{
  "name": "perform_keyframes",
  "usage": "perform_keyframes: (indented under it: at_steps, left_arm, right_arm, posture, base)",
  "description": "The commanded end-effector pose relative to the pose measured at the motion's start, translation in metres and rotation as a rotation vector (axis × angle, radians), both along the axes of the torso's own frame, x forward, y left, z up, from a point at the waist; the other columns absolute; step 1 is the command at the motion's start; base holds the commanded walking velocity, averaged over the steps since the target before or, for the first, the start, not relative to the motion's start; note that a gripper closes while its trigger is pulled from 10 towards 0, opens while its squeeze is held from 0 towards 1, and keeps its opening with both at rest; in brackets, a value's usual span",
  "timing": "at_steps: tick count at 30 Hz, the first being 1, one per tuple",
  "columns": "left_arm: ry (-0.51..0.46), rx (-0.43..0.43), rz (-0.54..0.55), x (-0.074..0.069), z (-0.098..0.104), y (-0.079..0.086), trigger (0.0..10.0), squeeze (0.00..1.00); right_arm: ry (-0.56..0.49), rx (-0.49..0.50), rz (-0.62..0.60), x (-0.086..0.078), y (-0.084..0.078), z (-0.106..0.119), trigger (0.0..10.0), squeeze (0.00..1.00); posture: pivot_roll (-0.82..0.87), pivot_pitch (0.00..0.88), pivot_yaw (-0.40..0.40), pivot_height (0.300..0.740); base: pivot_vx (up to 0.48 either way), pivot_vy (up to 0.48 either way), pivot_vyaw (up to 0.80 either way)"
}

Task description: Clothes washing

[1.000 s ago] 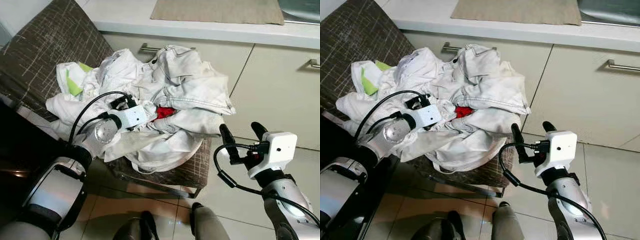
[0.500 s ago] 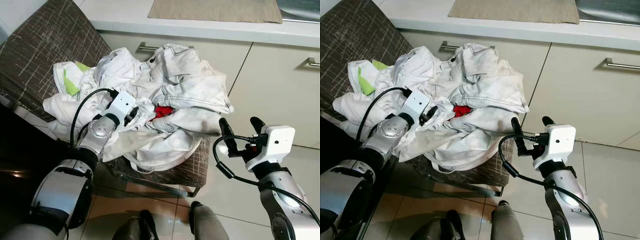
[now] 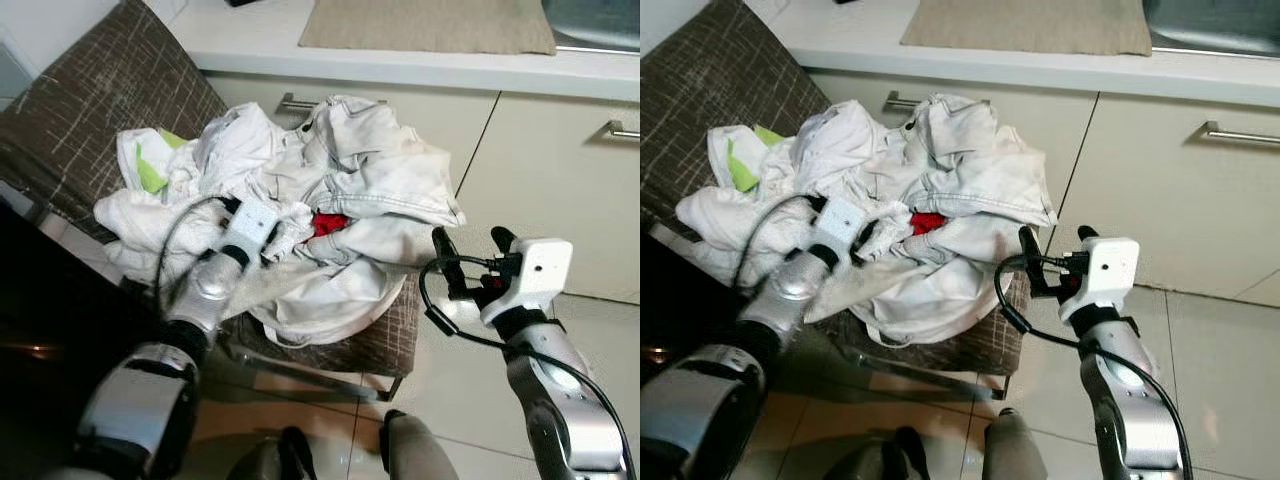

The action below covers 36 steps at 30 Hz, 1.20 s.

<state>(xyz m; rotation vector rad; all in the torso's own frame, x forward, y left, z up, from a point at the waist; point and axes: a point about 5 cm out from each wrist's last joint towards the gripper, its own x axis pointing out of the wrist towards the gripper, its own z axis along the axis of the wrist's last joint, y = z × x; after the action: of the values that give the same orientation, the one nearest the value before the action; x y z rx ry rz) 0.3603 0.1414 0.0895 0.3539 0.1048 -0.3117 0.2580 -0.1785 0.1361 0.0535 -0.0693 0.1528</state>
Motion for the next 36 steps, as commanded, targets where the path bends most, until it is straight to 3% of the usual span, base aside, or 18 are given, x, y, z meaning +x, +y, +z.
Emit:
perform_keyframes:
  at_steps: [1,8,14,16,17,20,23,24,25,26,27,30,33,34,36]
  left_arm:
    - [0.049,-0.07,0.058,-0.004,-0.009,0.011,0.0,0.0]
    - [0.01,-0.086,0.038,-0.005,-0.005,0.009,0.0,0.0]
    - [-0.02,-0.159,0.084,0.002,0.008,0.011,0.0,0.0]
    - [-0.079,-0.231,0.102,0.012,0.032,0.013,0.0,0.0]
    - [-0.079,-0.231,0.102,0.012,0.032,0.013,0.0,0.0]
    - [-0.267,-0.33,0.088,0.025,0.096,0.02,0.0,0.0]
    - [-0.322,-0.337,0.077,0.026,0.114,0.022,0.0,0.0]
    - [-0.382,-0.332,0.06,0.026,0.134,0.024,0.0,0.0]
    - [-0.496,-0.311,0.037,0.023,0.179,0.035,0.0,0.0]
    - [-0.496,-0.311,0.037,0.023,0.179,0.035,0.0,0.0]
    - [-0.566,-0.306,0.036,0.019,0.208,0.046,0.0,0.0]
    - [-0.59,-0.304,0.039,0.017,0.218,0.052,0.0,0.0]
    - [-0.707,-0.267,0.072,0.002,0.261,0.079,0.0,0.0]
    - [-0.707,-0.267,0.072,0.002,0.261,0.079,0.0,0.0]
    - [-0.784,-0.251,0.16,-0.009,0.283,0.104,0.0,0.0]
  right_arm:
    - [0.0,0.005,0.003,0.003,0.002,-0.002,10.0,0.0]
    - [-0.002,0.02,0.041,0.015,0.01,-0.003,10.0,0.0]
    - [-0.011,0.022,0.078,0.027,0.016,-0.003,10.0,0.0]
    - [-0.013,0.021,0.085,0.031,0.016,-0.002,10.0,0.0]
    - [-0.013,0.021,0.085,0.031,0.016,-0.002,10.0,0.0]
    - [-0.001,0.025,0.085,0.037,0.016,-0.003,10.0,0.0]
    - [0.001,0.027,0.085,0.039,0.017,-0.003,10.0,0.0]
    - [0.001,0.027,0.085,0.041,0.017,-0.004,10.0,0.0]
    - [0.002,0.03,0.087,0.044,0.019,-0.005,10.0,0.0]
    - [0.002,0.03,0.087,0.044,0.019,-0.005,10.0,0.0]
    - [0.002,0.033,0.092,0.046,0.02,-0.005,10.0,0.0]
    - [0.002,0.036,0.096,0.047,0.021,-0.006,10.0,0.0]
    - [0.003,0.044,0.105,0.051,0.023,-0.007,10.0,0.0]
    - [0.003,0.044,0.105,0.051,0.023,-0.007,10.0,0.0]
    - [0.004,0.047,0.109,0.052,0.024,-0.009,10.0,0.0]
  posture:
    - [-0.33,0.094,0.117,0.74]
    - [-0.27,0.076,0.09,0.74]
    - [-0.25,0.064,0.064,0.74]
    - [-0.23,0.055,0.057,0.74]
    - [-0.23,0.055,0.057,0.74]
    - [-0.22,0.044,0.052,0.74]
    - [-0.22,0.041,0.051,0.74]
    - [-0.21,0.038,0.05,0.74]
    - [-0.2,0.028,0.048,0.74]
    - [-0.2,0.028,0.048,0.74]
    - [-0.19,0.026,0.048,0.74]
    - [-0.19,0.023,0.047,0.74]
    - [-0.16,0.01,0.041,0.74]
    - [-0.16,0.01,0.041,0.74]
    - [-0.15,0.008,0.037,0.74]
  base:
    - [0.0,0.0,0.0]
    - [0.0,0.0,0.0]
    - [0.0,0.0,0.0]
    - [0.0,0.0,0.0]
    - [0.0,0.0,0.0]
    - [0.0,0.0,0.0]
    - [0.0,0.0,0.0]
    - [0.0,0.0,0.0]
    - [0.0,0.0,0.0]
    - [0.0,0.0,0.0]
    - [0.0,0.0,0.0]
    - [0.0,0.0,0.0]
    - [0.0,0.0,0.0]
    - [0.0,0.0,0.0]
    - [0.0,0.0,0.0]
